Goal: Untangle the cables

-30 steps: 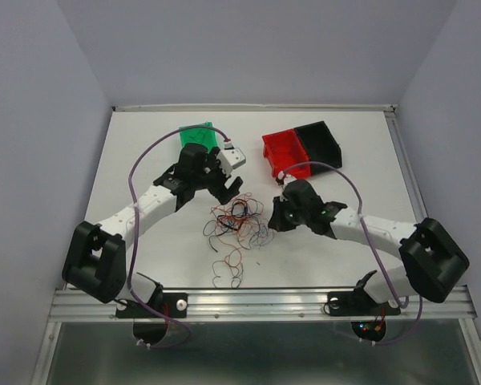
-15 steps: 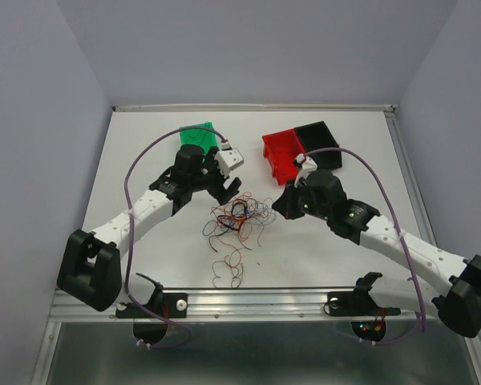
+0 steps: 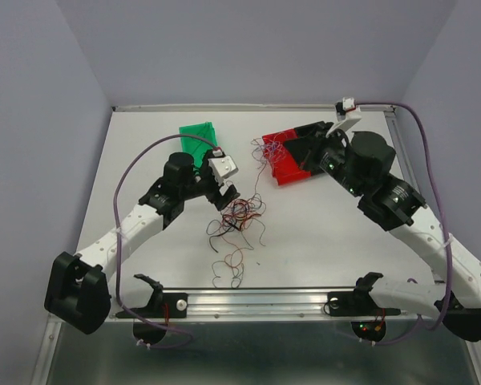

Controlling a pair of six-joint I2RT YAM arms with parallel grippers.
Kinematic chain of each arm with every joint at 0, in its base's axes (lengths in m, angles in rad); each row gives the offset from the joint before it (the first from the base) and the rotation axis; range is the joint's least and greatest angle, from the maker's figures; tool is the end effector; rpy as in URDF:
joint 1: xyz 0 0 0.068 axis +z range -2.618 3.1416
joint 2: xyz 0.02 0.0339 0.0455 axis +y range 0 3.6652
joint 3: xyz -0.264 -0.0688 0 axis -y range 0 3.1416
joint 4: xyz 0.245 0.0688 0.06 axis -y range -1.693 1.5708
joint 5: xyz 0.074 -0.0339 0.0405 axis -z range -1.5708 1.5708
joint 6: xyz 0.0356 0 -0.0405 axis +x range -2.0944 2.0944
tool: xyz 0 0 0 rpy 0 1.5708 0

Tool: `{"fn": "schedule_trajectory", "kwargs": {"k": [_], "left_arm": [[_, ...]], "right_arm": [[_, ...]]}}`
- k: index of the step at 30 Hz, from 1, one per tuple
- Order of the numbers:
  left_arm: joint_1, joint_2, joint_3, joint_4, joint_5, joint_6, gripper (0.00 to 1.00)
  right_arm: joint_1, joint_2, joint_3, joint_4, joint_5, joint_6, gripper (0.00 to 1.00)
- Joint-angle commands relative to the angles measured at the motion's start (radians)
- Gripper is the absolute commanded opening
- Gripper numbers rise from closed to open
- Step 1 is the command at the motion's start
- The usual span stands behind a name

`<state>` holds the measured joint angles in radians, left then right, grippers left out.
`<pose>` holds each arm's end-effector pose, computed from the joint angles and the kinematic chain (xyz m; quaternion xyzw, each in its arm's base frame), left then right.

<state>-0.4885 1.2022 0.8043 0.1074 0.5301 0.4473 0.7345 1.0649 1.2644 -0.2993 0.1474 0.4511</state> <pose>0.2338 -0.1446 0.2902 0.4887 0.6202 -0.2219 0.5720 0.1735 0.1496 0.4409 -0.0555 0.7391 0.3286 0.5855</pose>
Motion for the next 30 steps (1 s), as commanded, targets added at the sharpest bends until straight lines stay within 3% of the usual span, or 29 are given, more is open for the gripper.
{"fn": "schedule_trajectory", "kwargs": {"k": [1,12,21,27,30], "left_arm": [[0.005,-0.079,-0.042,0.103,0.054,-0.010,0.97],[0.008,-0.159,-0.139,0.273,0.131,-0.051,0.99],[-0.034,0.097,-0.039,0.466,0.199,-0.174,0.97],[-0.074,0.145,-0.027,0.462,0.218,-0.150,0.80],[-0.091,0.140,-0.031,0.442,0.181,-0.127,0.40]], "right_arm": [[0.008,0.018,0.131,0.014,0.003,-0.006,0.01],[0.008,0.040,0.205,0.026,0.037,0.017,0.01],[0.009,0.061,0.220,0.051,0.027,0.051,0.00],[0.008,0.086,0.256,0.058,0.032,0.054,0.01],[0.008,0.092,0.268,0.061,0.044,0.061,0.01]]}}
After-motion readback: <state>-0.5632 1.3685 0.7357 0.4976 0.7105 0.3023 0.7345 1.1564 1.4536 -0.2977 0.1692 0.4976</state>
